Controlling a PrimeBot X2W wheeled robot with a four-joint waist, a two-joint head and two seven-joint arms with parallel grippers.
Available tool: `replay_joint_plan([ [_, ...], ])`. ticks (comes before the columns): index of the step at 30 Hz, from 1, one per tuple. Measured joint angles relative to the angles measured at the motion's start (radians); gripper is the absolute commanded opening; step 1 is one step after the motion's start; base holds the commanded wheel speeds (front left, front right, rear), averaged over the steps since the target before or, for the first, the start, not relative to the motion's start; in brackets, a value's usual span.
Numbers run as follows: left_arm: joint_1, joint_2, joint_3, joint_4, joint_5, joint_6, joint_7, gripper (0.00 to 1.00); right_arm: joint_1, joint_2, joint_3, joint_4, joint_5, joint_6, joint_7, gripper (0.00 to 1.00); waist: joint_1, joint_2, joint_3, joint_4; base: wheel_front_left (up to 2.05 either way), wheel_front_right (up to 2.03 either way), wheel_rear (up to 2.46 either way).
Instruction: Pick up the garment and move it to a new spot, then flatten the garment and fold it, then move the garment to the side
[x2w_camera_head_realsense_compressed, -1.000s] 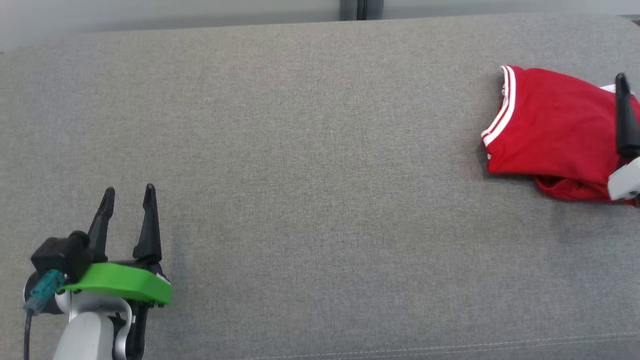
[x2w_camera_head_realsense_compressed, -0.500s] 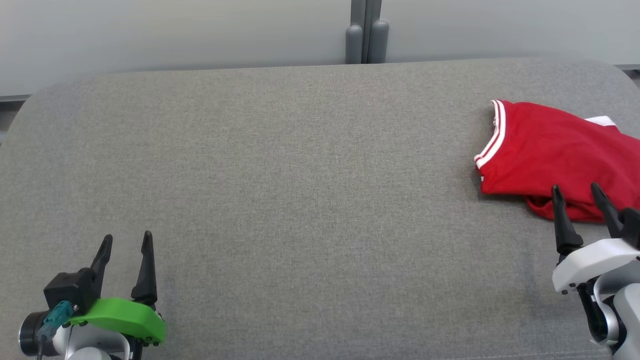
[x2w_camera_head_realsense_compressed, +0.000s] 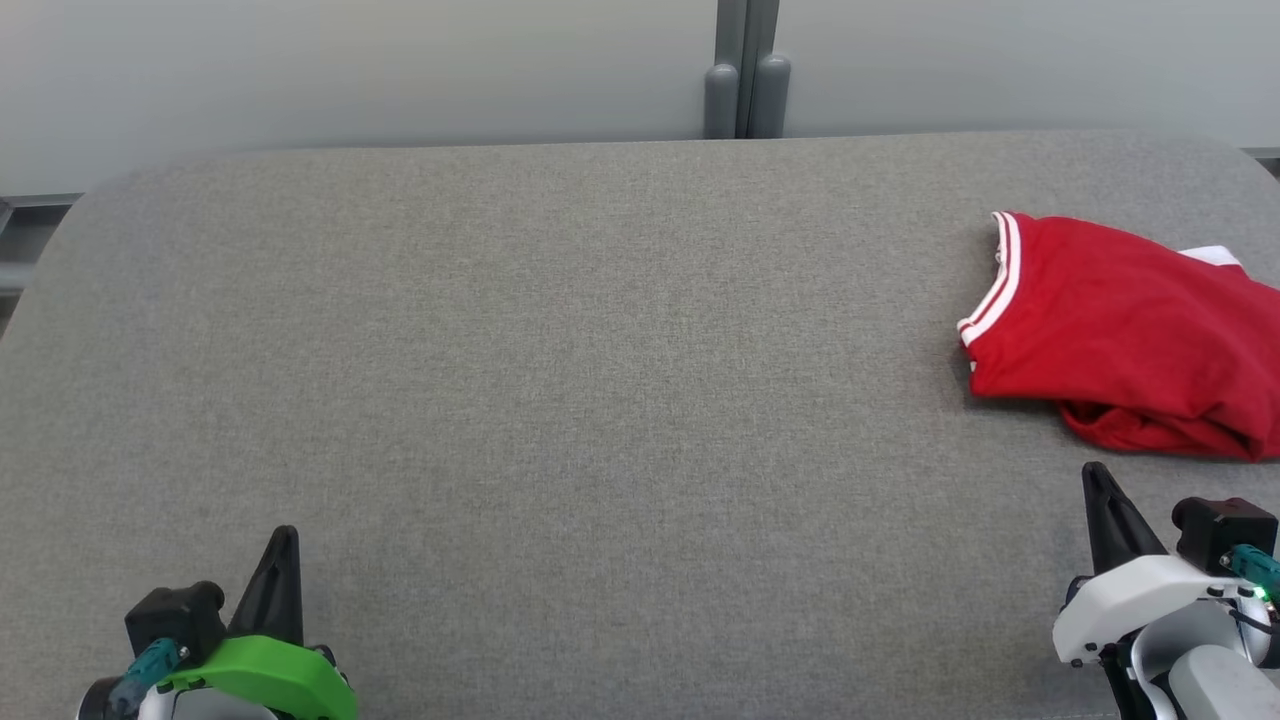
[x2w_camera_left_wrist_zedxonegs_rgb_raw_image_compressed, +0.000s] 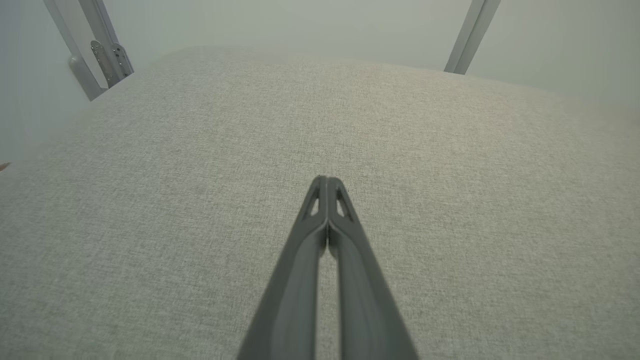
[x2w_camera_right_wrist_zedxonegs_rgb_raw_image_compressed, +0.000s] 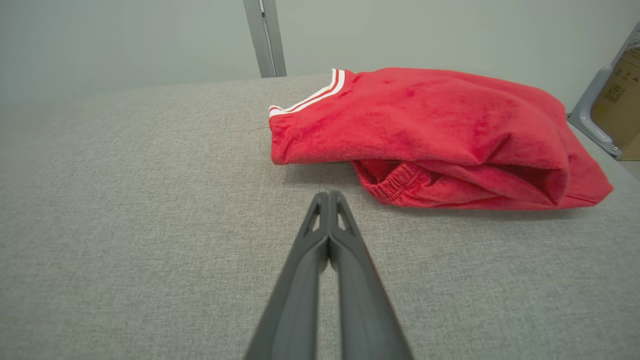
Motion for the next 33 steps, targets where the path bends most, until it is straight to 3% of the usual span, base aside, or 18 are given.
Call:
replay_joint_plan([
  [33,-0.016,-0.018,0.077,0.013,-0.362,-0.019,0.134,0.0,-0.005,0.075,-0.116,-0.014,0.35,0.072,0.106,0.0,0.0,0.0001,-0.019,-0.016,0.0,0.0,0.0],
])
